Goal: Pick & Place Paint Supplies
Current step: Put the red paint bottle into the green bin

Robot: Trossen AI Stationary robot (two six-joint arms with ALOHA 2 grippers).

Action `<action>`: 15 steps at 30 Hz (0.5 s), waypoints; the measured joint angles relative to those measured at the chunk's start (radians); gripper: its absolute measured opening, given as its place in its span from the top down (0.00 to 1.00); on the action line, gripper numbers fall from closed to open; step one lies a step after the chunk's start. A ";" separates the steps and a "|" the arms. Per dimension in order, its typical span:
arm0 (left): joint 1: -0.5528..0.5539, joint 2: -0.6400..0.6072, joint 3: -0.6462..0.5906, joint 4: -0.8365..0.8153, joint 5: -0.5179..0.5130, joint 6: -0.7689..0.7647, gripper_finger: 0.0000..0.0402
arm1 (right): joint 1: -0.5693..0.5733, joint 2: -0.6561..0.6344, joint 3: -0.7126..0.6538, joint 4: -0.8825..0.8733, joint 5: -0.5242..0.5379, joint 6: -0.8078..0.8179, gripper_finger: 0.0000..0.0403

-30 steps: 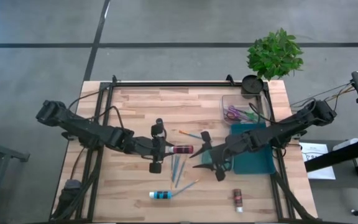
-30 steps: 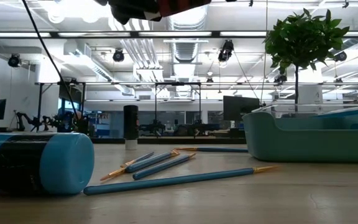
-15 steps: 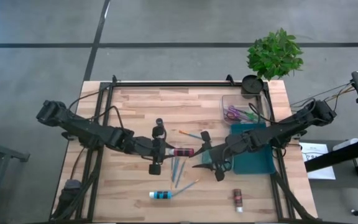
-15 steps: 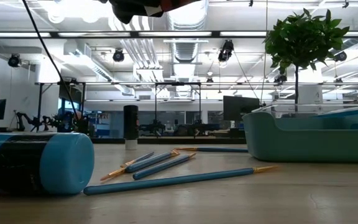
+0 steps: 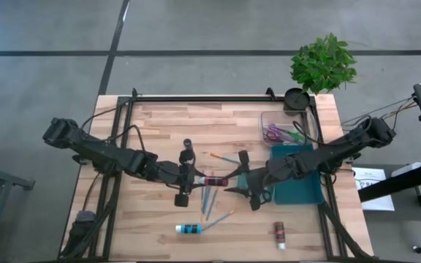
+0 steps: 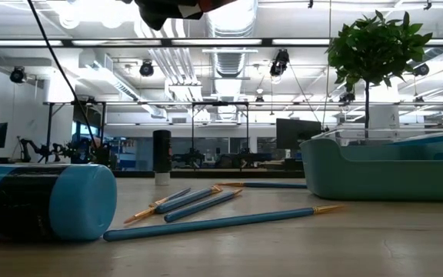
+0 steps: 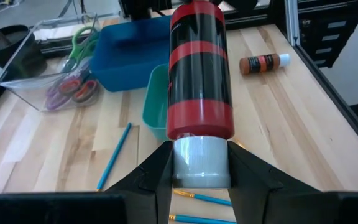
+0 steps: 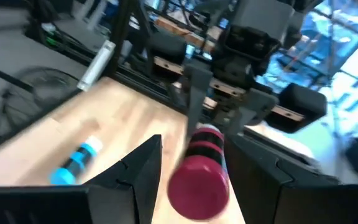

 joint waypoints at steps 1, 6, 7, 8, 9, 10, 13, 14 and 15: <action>0.000 0.000 0.000 0.001 0.000 -0.002 0.70 | 0.008 0.000 0.000 -0.010 0.028 -0.023 0.58; 0.000 0.000 0.000 0.022 -0.002 -0.014 0.70 | 0.051 0.001 -0.002 -0.014 0.164 -0.132 0.58; 0.000 0.000 0.000 0.024 -0.002 -0.011 0.70 | 0.058 0.001 -0.002 -0.015 0.185 -0.144 0.58; 0.000 0.000 0.000 0.027 -0.003 -0.011 0.70 | 0.064 0.001 -0.002 -0.015 0.201 -0.153 0.58; 0.000 0.000 0.000 0.031 -0.004 -0.011 0.70 | 0.067 0.001 -0.002 -0.015 0.212 -0.158 0.58; 0.000 0.000 0.000 0.036 -0.004 -0.011 0.70 | 0.070 0.001 -0.002 -0.015 0.215 -0.160 0.58; 0.000 0.000 0.000 0.040 -0.004 -0.011 0.70 | 0.072 0.001 -0.002 -0.016 0.215 -0.156 0.58; 0.000 0.000 0.000 0.041 -0.004 -0.010 0.70 | 0.072 0.001 -0.002 -0.019 0.215 -0.155 0.58; 0.000 0.000 0.000 0.043 -0.004 -0.010 0.70 | 0.072 0.004 -0.002 -0.020 0.215 -0.149 0.58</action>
